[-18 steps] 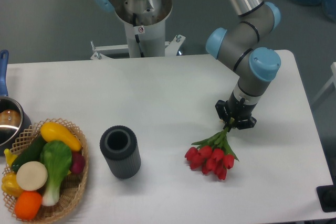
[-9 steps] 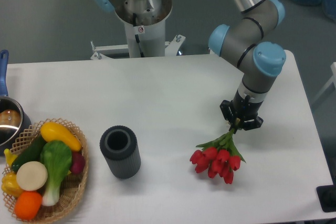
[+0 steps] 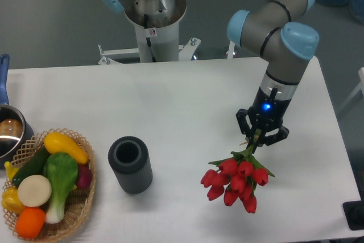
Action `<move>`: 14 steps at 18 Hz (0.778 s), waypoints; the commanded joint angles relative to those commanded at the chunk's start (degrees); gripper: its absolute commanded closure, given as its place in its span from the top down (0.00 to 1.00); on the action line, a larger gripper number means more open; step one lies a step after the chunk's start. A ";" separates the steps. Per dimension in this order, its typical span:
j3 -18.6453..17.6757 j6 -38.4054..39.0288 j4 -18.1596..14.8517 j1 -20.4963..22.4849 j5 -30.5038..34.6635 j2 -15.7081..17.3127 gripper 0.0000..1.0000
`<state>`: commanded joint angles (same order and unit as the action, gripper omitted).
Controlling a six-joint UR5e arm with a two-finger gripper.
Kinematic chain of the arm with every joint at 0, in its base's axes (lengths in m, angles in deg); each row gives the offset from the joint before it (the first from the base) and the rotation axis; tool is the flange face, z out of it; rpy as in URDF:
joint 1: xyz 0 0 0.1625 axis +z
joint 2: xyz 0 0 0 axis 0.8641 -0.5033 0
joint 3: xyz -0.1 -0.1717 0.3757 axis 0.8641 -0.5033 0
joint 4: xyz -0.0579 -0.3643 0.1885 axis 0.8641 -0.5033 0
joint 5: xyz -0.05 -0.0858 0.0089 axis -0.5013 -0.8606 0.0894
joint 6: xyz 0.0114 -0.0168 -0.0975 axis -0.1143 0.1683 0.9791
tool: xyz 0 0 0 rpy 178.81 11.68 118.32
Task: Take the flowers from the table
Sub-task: 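Lift the gripped red tulip bundle up off the table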
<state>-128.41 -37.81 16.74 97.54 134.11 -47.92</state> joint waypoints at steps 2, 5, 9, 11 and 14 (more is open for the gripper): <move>0.26 2.63 0.00 0.09 -2.64 1.06 0.08; 0.79 4.05 0.00 0.70 -5.54 1.68 0.08; 1.93 5.80 0.00 2.02 -9.32 2.20 0.08; 2.28 6.51 0.00 2.72 -11.43 2.73 0.08; 2.55 6.51 0.00 4.74 -15.64 3.08 0.08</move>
<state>-125.86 -31.29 16.74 102.28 118.47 -44.83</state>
